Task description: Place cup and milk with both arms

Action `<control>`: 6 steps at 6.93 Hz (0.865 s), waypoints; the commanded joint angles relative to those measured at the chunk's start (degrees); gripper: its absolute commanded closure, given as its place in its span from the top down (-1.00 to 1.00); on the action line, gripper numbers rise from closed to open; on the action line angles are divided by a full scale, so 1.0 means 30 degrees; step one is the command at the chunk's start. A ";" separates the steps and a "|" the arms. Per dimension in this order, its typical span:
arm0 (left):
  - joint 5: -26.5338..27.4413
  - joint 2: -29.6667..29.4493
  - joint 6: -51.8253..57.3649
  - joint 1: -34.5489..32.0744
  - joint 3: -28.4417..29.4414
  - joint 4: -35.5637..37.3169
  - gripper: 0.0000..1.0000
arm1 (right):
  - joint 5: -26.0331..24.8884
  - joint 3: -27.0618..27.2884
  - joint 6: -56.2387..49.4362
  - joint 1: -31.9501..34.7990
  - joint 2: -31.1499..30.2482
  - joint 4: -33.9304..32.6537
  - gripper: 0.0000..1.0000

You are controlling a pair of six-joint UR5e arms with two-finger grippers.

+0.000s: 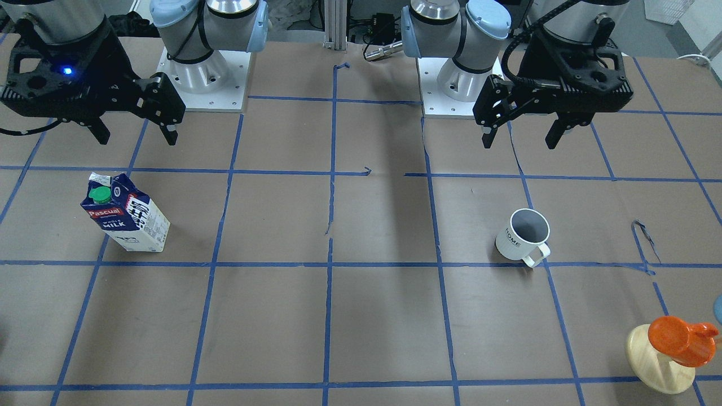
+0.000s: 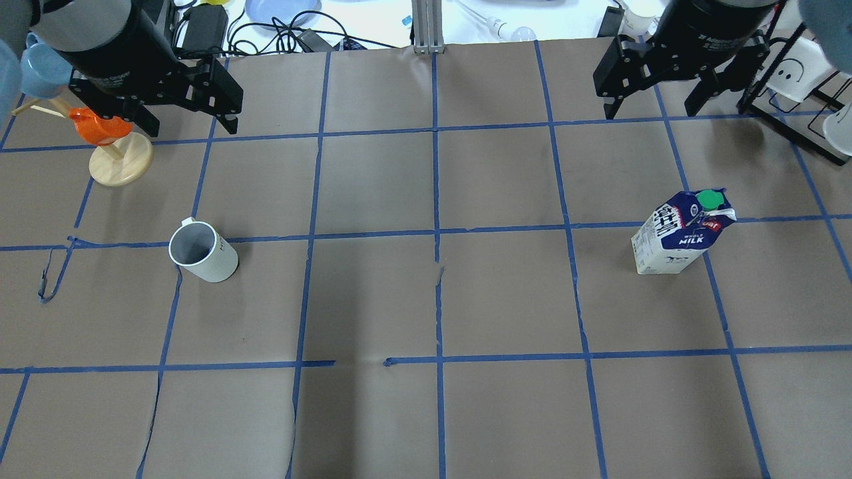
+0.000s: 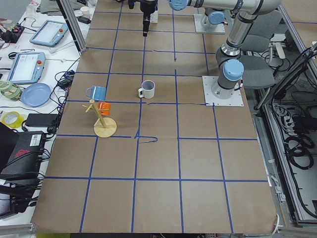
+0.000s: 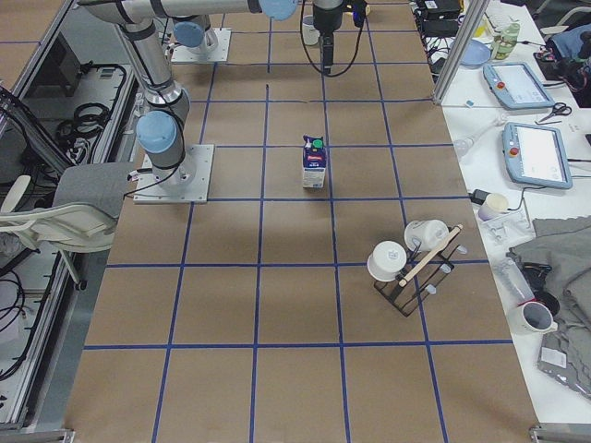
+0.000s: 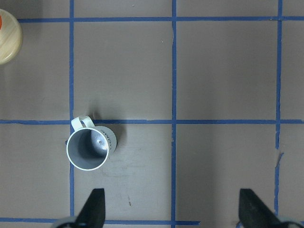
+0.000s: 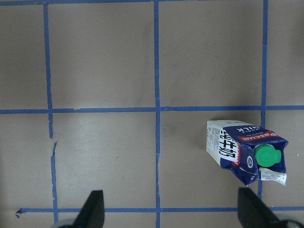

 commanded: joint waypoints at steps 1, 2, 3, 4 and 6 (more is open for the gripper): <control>-0.0082 -0.0128 0.0005 0.0035 0.0097 0.0045 1.00 | -0.0082 -0.0228 0.0066 0.0151 0.0270 -0.0062 1.00; -0.0083 0.0015 0.0005 0.0065 0.0099 0.0017 1.00 | -0.0111 -0.0256 0.0066 0.0151 0.0240 -0.0092 1.00; 0.0004 0.0075 0.0005 0.0007 -0.0046 -0.0012 1.00 | -0.0082 -0.0257 0.0066 0.0151 0.0240 -0.0121 1.00; -0.0053 0.0046 -0.0024 -0.0051 -0.0048 -0.0013 1.00 | -0.0111 -0.0257 0.0066 0.0151 0.0240 -0.0121 1.00; 0.0063 0.0250 -0.0025 -0.0110 -0.0221 -0.0187 1.00 | -0.0053 -0.0257 0.0066 0.0180 0.0269 -0.0354 1.00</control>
